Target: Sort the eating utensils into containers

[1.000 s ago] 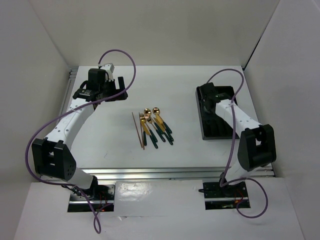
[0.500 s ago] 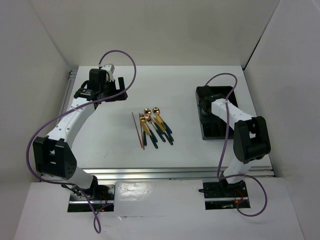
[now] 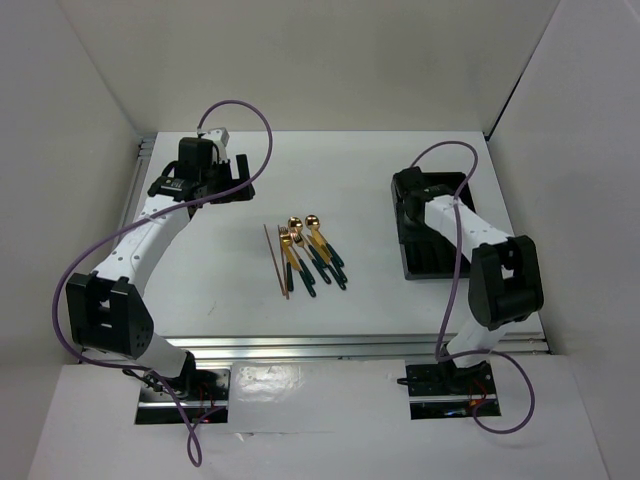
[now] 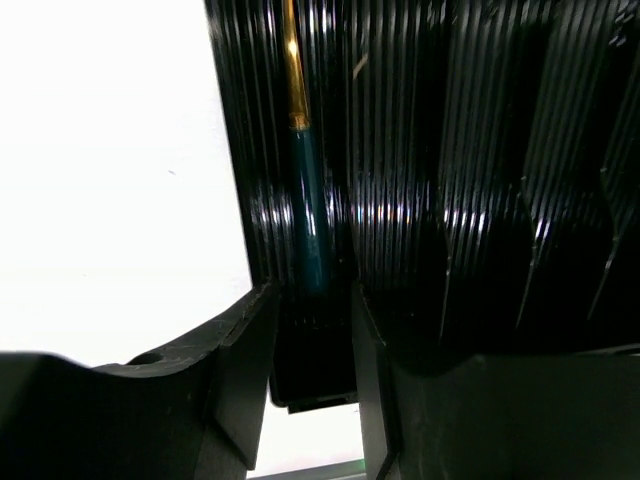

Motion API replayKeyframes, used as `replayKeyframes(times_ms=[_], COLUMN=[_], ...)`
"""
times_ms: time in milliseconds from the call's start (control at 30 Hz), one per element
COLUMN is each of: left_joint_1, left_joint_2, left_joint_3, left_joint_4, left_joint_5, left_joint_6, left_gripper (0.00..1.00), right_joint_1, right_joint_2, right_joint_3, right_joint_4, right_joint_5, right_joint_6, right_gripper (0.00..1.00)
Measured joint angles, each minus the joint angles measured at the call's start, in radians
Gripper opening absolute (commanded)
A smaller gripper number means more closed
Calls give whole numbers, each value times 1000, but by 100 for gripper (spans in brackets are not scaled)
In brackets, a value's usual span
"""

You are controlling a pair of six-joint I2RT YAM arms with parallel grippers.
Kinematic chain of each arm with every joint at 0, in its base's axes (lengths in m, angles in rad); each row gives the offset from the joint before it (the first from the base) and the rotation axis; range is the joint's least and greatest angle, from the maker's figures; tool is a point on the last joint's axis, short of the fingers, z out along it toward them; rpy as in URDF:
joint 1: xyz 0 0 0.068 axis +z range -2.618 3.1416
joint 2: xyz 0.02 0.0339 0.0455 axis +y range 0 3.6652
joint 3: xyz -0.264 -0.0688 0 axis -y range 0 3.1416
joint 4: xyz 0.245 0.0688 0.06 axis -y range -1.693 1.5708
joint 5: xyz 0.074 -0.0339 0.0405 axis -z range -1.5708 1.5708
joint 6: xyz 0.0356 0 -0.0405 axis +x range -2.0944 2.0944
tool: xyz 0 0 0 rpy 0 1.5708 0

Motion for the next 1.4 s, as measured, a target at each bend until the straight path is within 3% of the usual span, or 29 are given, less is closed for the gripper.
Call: replayKeyframes(times_ms=[167,467,533,767,900,933,1100,1400], left_joint_1=[0,0,0,0,0,0,0,0], left_joint_2=[0,0,0,0,0,0,0,0], left_joint_3=[0,0,0,0,0,0,0,0], left_joint_4=[0,1,1,2,2,1,1,1], left_joint_5=[9,32,36,40,40,40,40,40], left_joint_6=[0,-1,-3,-3,-3,-3,-3,-3], left_gripper=[100,100,100,100,100,100,100,100], right_joint_1=[0,74,100,181,222,234,289,325], right_joint_2=[-62,-263,-268,-204,-148,-130,-57,66], right_joint_3=[49,37,35,2,-14,-15,-16,-17], right_joint_4=[9,197,227,288,311,317,330,340], right_joint_5=[-48,-254,-283,-319,-322,-321,-313,-277], right_joint_6=[8,56,65,98,105,104,88,80], right_gripper=[47,99,100,100,92,84,64,54])
